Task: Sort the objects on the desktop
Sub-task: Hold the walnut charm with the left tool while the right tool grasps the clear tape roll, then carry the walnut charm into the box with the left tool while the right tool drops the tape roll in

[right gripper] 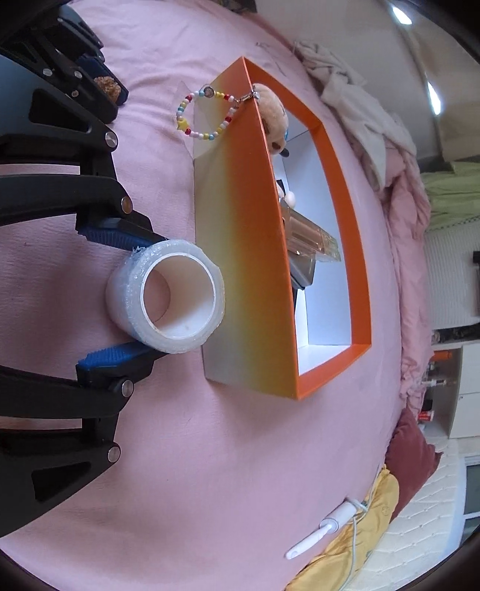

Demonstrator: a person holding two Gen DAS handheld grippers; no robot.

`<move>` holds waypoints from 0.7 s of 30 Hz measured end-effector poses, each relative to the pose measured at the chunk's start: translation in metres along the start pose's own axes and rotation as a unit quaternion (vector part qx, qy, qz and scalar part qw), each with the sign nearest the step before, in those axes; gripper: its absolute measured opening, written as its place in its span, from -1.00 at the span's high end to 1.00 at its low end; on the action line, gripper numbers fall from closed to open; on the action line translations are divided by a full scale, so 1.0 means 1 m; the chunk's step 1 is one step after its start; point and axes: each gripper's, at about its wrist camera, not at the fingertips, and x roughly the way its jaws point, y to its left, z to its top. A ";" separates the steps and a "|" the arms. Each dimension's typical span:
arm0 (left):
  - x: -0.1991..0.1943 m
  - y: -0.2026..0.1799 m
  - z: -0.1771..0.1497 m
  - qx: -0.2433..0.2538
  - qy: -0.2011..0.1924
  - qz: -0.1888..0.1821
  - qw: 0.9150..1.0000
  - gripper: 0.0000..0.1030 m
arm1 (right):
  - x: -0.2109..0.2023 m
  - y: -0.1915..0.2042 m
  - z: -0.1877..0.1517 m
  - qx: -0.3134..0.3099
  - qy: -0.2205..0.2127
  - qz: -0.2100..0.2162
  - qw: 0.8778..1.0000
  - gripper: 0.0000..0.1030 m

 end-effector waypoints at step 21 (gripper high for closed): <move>-0.003 0.010 -0.001 -0.002 0.004 -0.003 1.000 0.47 | -0.027 0.000 -0.037 0.037 -0.018 0.005 0.999 0.14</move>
